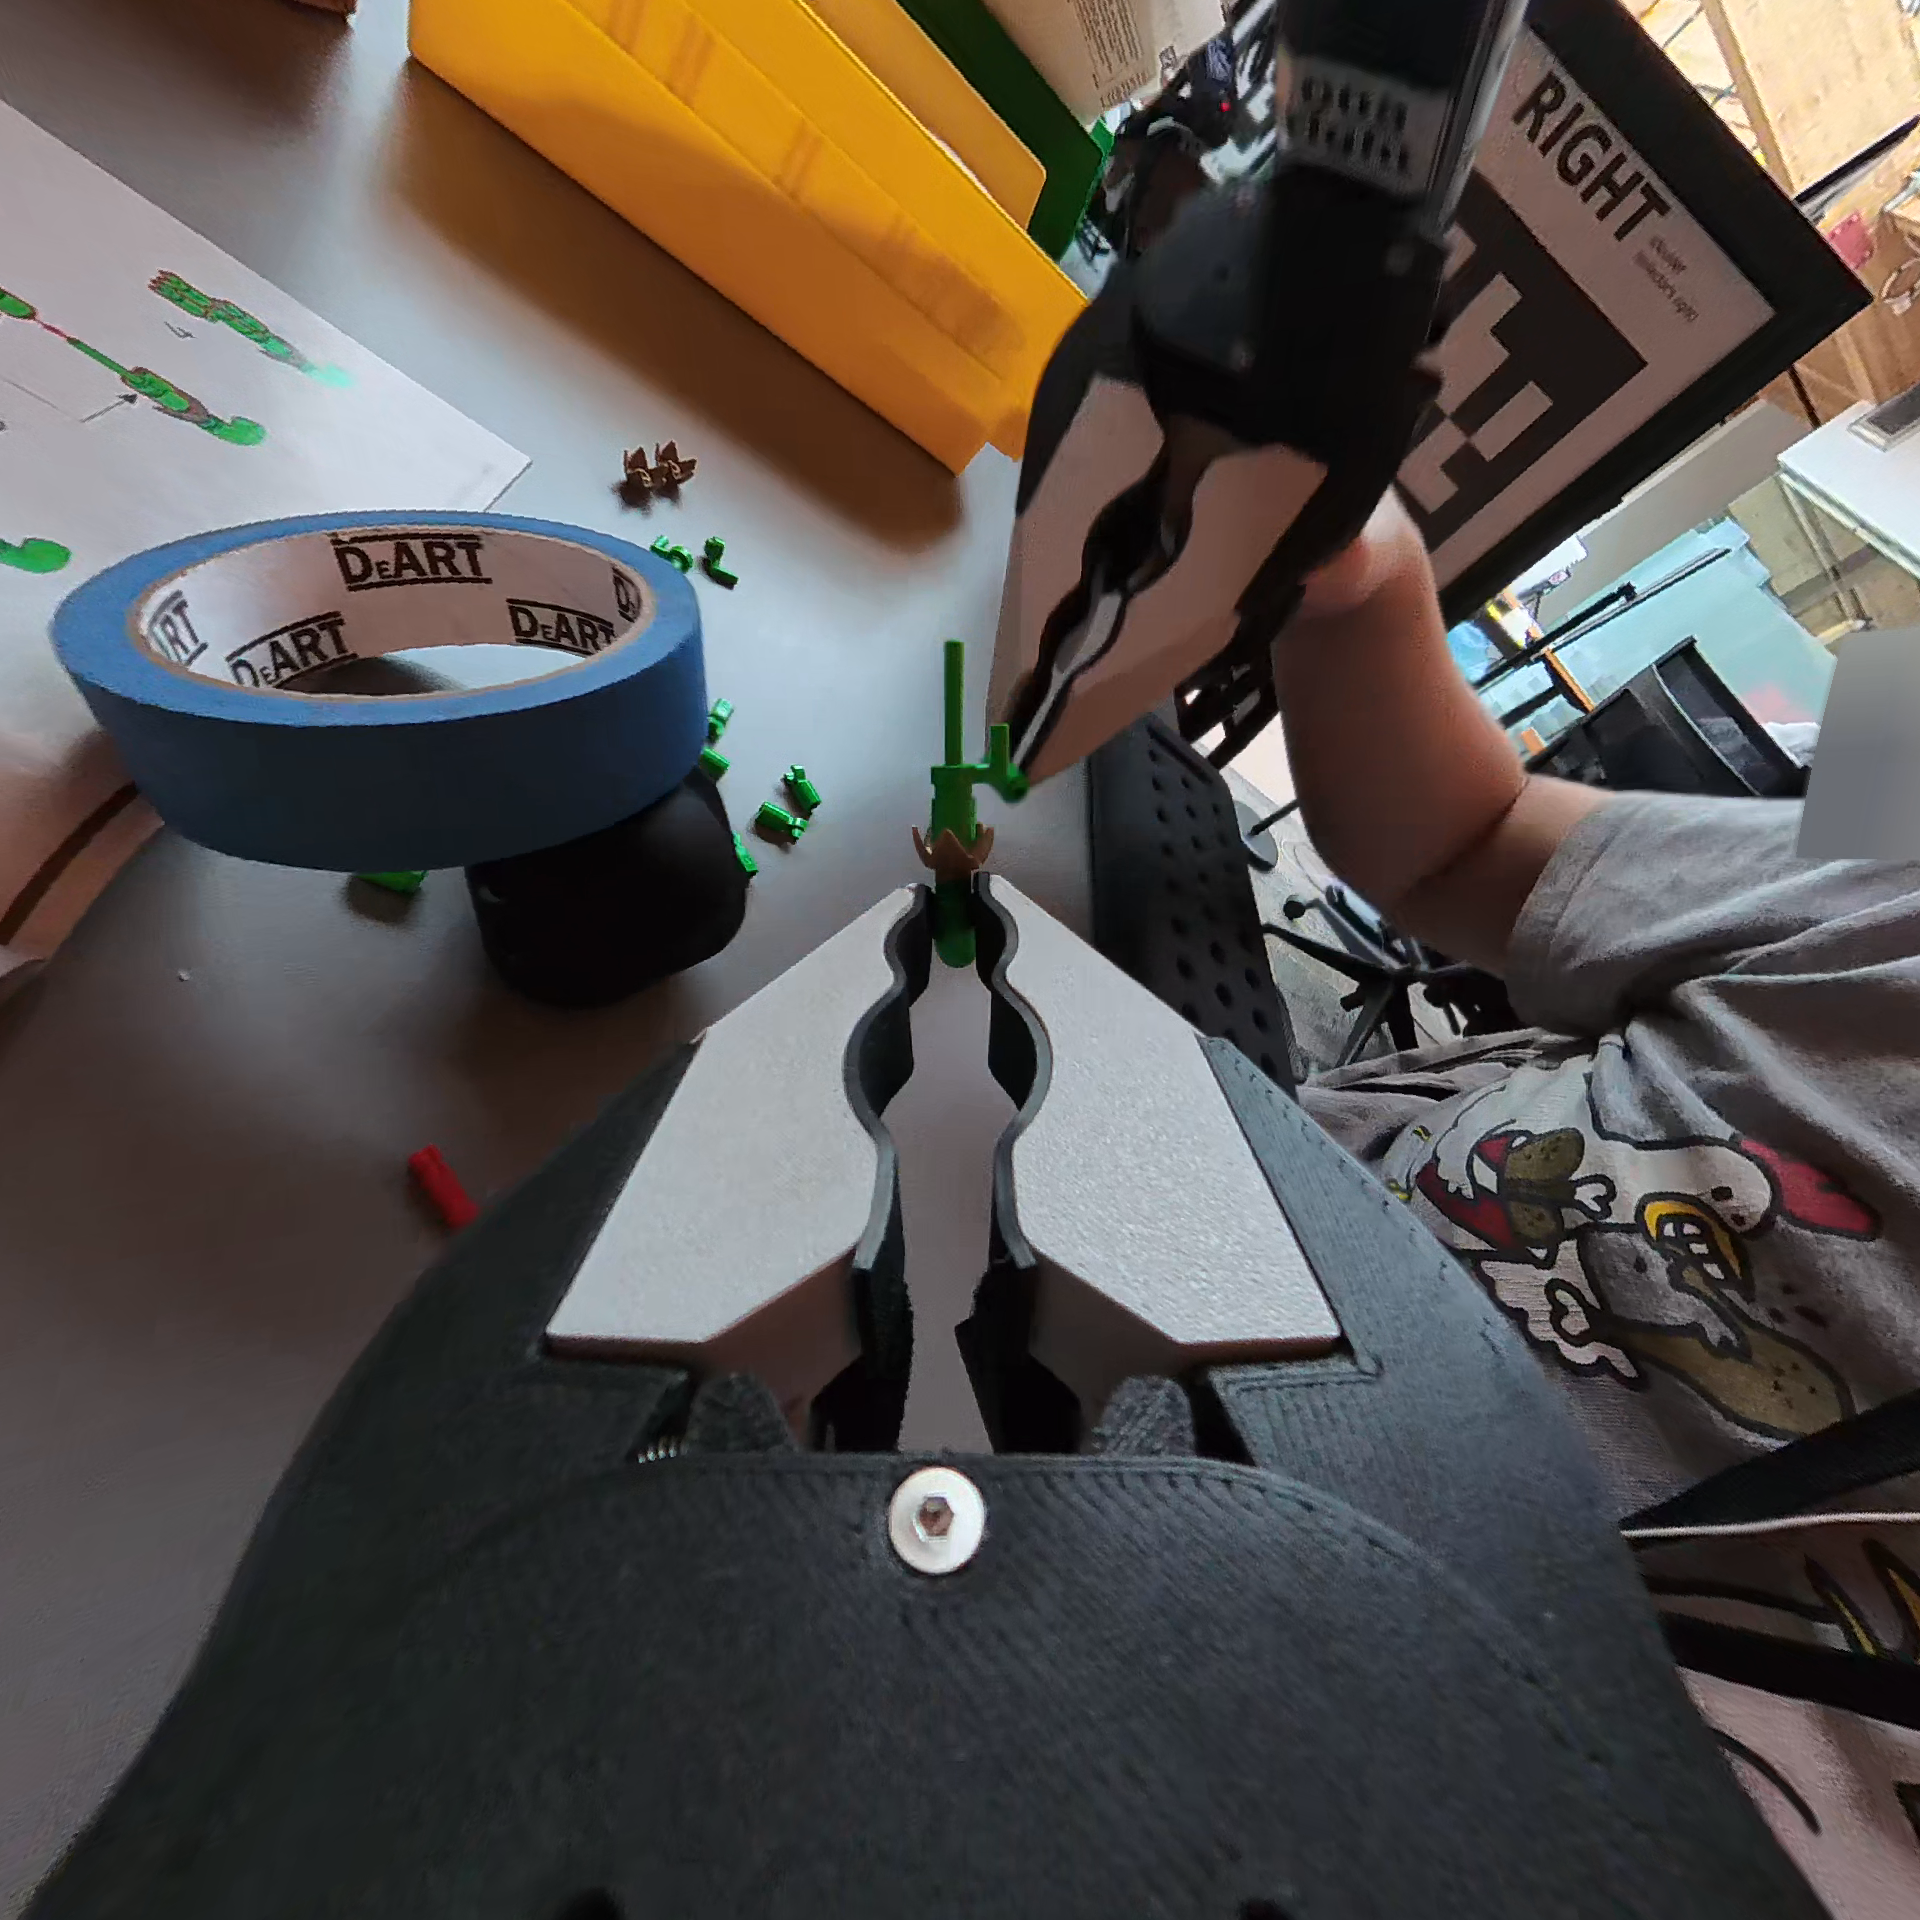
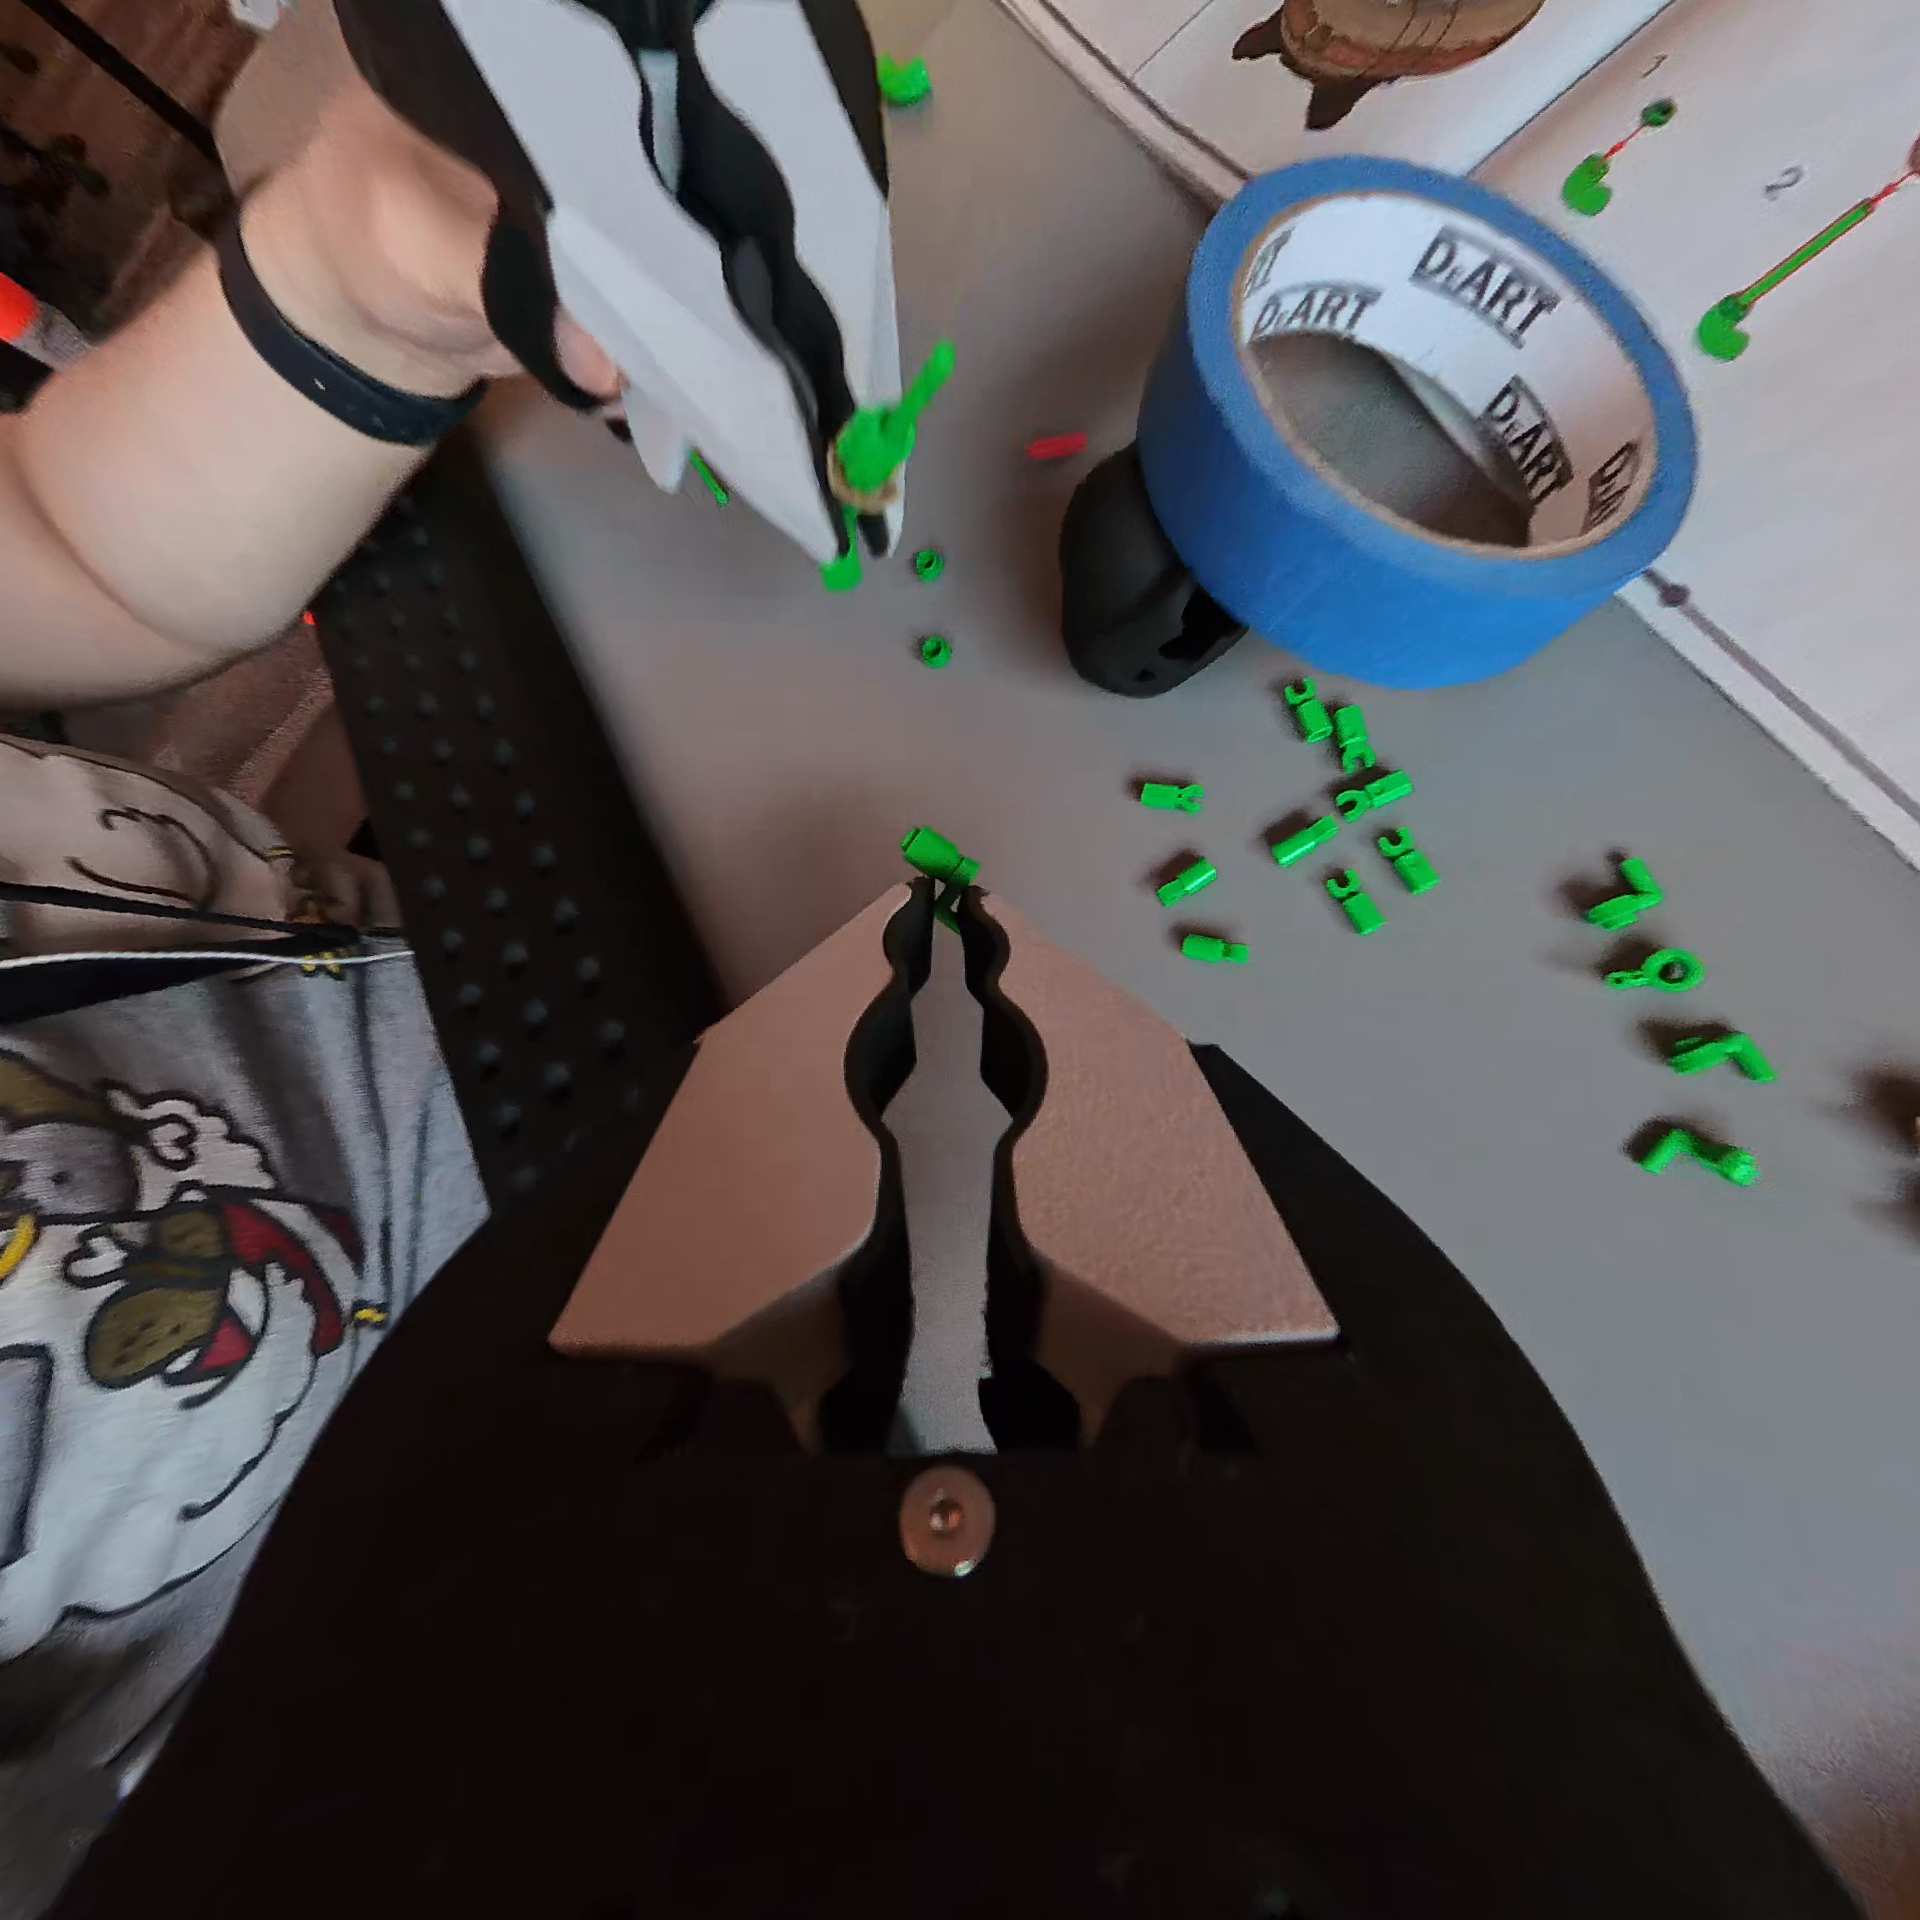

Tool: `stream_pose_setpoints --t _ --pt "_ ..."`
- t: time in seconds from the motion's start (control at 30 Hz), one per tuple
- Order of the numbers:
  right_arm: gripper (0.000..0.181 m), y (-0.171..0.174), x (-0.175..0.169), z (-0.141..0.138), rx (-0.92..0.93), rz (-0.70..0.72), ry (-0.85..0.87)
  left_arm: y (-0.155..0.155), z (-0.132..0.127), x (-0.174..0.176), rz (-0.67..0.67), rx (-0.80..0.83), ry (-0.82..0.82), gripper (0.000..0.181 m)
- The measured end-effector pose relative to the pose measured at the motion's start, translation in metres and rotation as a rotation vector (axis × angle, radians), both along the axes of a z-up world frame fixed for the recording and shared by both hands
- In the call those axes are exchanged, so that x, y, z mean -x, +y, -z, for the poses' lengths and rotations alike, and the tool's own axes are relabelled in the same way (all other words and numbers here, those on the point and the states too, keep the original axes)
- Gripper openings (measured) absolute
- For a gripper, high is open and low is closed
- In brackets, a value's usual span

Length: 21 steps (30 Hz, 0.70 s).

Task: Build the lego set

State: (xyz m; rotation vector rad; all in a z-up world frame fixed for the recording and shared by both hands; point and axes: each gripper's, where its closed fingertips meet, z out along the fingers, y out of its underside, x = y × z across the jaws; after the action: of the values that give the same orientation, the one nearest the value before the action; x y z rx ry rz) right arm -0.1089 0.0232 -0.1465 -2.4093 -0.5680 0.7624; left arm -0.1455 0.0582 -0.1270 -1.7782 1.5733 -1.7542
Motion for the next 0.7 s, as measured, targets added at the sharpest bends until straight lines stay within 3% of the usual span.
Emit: stream_pose_setpoints --t 0.13,0.3,0.47,0.7 --pt "0.002 0.015 -0.007 -0.037 -0.096 -0.049 -0.015 -0.017 0.001 -0.002 0.055 -0.023 -0.011 0.006" --pt "0.002 0.034 -0.013 -0.065 -0.511 -0.058 -0.185 -0.028 0.000 -0.004 0.086 0.043 -0.011 0.006" --pt "0.002 0.041 -0.020 -0.075 -0.834 0.020 -0.380 -0.026 0.002 -0.003 0.083 0.044 -0.004 0.006" --pt "0.002 0.042 -0.011 -0.054 -0.804 -0.018 -0.527 -0.013 0.015 -0.005 0.018 -0.083 0.036 0.006"
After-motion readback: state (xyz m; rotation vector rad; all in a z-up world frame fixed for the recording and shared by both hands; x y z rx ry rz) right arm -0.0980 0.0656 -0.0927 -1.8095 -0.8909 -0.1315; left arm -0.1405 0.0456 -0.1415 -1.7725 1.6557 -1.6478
